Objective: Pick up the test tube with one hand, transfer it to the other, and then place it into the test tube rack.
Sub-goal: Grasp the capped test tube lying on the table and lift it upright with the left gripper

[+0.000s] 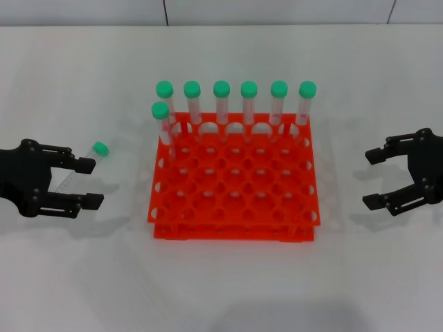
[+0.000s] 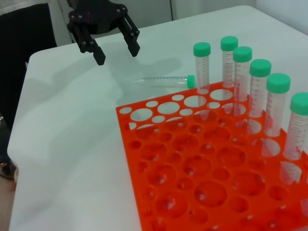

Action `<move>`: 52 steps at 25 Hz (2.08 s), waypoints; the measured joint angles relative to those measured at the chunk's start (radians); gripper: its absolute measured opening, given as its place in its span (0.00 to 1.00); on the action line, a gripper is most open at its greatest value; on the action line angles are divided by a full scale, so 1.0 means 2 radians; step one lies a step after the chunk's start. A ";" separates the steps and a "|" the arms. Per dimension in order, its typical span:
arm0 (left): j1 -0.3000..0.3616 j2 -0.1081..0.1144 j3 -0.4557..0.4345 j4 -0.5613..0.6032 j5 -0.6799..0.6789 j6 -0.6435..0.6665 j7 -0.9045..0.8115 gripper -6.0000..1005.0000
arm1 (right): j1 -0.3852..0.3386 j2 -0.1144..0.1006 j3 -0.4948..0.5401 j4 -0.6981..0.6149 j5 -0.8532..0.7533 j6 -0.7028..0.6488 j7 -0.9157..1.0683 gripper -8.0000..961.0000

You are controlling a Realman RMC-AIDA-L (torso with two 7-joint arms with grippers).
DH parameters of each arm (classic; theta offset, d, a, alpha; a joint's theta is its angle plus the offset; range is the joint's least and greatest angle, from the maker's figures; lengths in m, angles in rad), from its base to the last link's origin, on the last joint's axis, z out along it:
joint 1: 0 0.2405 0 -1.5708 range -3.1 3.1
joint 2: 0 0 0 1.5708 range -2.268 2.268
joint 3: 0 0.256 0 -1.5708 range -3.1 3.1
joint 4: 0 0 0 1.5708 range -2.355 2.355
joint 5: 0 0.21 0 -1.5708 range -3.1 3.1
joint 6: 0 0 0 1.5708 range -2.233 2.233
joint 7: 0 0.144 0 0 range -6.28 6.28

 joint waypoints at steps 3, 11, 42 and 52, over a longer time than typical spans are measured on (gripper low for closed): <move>0.000 0.000 0.000 0.000 -0.001 0.000 0.001 0.67 | 0.000 0.000 0.000 0.000 -0.002 0.000 0.001 0.90; 0.000 0.000 0.000 0.000 0.000 0.000 0.001 0.66 | 0.000 0.000 0.000 0.001 -0.002 0.000 0.001 0.90; -0.020 -0.013 0.003 0.099 0.110 -0.004 -0.208 0.66 | 0.005 0.002 0.001 0.001 -0.001 0.003 0.000 0.90; -0.035 -0.026 0.004 0.110 0.187 -0.053 -0.278 0.65 | 0.005 0.005 -0.001 0.002 -0.001 0.007 -0.003 0.90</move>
